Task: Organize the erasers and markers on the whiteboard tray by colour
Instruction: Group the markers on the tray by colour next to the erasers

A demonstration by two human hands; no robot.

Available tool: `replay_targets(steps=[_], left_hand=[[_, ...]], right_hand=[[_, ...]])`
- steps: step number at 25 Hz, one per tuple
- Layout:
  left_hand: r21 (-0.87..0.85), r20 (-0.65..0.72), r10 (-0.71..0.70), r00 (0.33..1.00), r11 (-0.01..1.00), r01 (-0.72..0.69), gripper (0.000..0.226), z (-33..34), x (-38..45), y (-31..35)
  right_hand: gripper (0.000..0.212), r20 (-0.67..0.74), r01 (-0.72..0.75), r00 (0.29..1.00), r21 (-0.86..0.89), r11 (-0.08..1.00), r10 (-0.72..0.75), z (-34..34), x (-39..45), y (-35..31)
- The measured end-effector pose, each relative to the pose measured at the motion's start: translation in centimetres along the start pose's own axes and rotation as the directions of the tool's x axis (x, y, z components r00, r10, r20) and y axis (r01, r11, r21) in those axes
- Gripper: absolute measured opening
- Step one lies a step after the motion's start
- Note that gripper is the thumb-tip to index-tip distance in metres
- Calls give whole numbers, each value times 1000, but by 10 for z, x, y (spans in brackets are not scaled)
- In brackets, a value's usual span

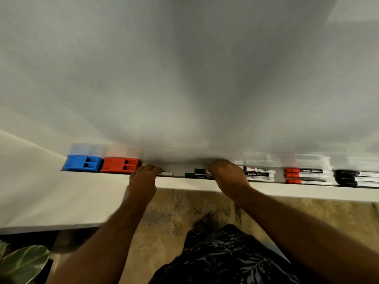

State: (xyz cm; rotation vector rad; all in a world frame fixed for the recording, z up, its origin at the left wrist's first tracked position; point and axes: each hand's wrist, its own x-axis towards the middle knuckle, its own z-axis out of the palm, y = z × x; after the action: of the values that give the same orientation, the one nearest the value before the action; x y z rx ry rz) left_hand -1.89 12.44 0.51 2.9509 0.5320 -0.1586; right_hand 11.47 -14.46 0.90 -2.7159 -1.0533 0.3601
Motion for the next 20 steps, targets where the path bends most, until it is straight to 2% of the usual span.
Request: replay_targets(steps=[3, 5, 8, 12, 16, 20], left_hand=[[-30, -8, 39, 999, 999, -39, 48, -4, 7, -3], [-79, 3, 127, 992, 989, -126, 38, -8, 13, -3], [-176, -26, 317, 948, 932, -316, 31, -13, 19, 9], [-242, -161, 397, 903, 872, -427, 25, -12, 26, 60], [-239, -145, 421, 896, 863, -444, 27, 7, 32, 109], [-157, -98, 457, 884, 870, -467, 33, 23, 35, 127]], right_hand=[[28, 106, 24, 994, 62, 998, -31, 2, 10, -1], [33, 162, 24, 986, 130, 991, -45, 1, 13, 1], [34, 55, -2, 998, 254, 967, -12, 2, 4, 5], [24, -153, -74, 977, 407, 911, 147, 5, -14, 7], [21, -201, -196, 910, 560, 805, 362, 7, -28, 15], [14, -187, -236, 898, 557, 796, 397, 8, -37, 21]])
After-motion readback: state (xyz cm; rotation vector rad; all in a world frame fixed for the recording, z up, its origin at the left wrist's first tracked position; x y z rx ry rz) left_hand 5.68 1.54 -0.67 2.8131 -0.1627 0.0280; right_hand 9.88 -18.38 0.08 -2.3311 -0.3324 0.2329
